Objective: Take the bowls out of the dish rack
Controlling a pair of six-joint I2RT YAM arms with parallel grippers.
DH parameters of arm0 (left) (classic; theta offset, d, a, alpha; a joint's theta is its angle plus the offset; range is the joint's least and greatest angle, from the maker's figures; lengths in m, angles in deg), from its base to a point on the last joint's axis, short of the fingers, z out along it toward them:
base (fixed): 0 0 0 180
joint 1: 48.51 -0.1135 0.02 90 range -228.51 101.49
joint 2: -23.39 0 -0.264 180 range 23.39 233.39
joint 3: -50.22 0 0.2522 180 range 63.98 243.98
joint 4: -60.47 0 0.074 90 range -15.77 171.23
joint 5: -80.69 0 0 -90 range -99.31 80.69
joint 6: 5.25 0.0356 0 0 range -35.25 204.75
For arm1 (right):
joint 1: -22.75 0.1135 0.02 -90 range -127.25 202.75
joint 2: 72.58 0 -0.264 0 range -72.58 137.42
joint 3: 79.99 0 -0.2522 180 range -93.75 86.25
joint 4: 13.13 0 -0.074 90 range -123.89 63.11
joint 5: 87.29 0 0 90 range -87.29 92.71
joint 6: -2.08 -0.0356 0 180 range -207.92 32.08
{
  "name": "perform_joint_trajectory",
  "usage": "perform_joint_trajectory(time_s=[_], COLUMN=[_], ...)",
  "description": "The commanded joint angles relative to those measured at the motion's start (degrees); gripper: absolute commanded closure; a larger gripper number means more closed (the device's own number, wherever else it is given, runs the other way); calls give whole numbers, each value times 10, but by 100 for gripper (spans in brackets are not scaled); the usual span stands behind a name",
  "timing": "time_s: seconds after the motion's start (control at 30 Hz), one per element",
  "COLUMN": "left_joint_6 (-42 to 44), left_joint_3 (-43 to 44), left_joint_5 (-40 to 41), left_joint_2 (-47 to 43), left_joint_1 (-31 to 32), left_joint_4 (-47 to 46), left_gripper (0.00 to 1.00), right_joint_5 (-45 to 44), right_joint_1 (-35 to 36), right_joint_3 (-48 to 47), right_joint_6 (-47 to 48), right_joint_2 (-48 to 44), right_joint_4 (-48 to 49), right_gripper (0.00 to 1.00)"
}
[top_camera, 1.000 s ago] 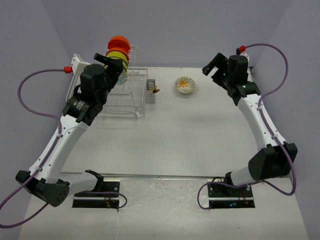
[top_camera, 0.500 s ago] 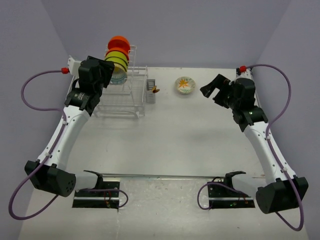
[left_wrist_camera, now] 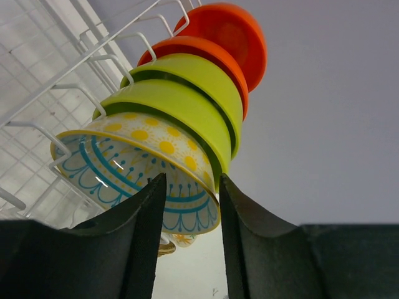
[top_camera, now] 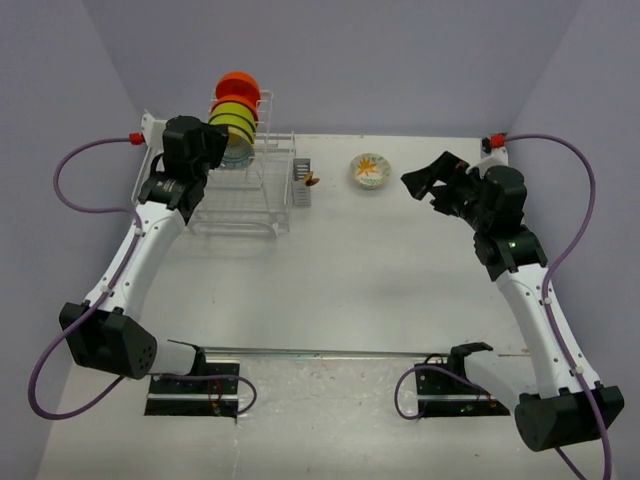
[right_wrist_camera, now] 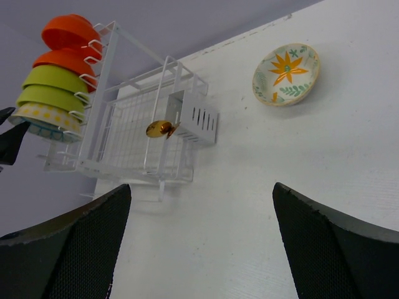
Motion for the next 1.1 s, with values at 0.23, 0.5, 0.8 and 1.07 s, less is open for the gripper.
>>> perform_joint_trajectory(time_s=[0.23,0.5,0.8,1.07], left_joint_6=[-2,-19,-36,-27], left_joint_3=[-31,-47,-72,-104], left_joint_5=[-5,-12,-13,-24], left_joint_2=[-3,-8,-53,-91], left_joint_1=[-12,-12,-12,-12], left_joint_4=[-49,-52,-65,-125], left_gripper=[79,100,100,100], right_joint_5=[52,47,35,34], right_joint_1=[-2,-2,-1,-1], right_joint_3=[15,15,16,19], right_joint_6=[-18,-18,-14,-21], right_joint_2=[-12,-18,-27,-27], right_joint_4=[43,43,41,48], right_gripper=[7,7,7,7])
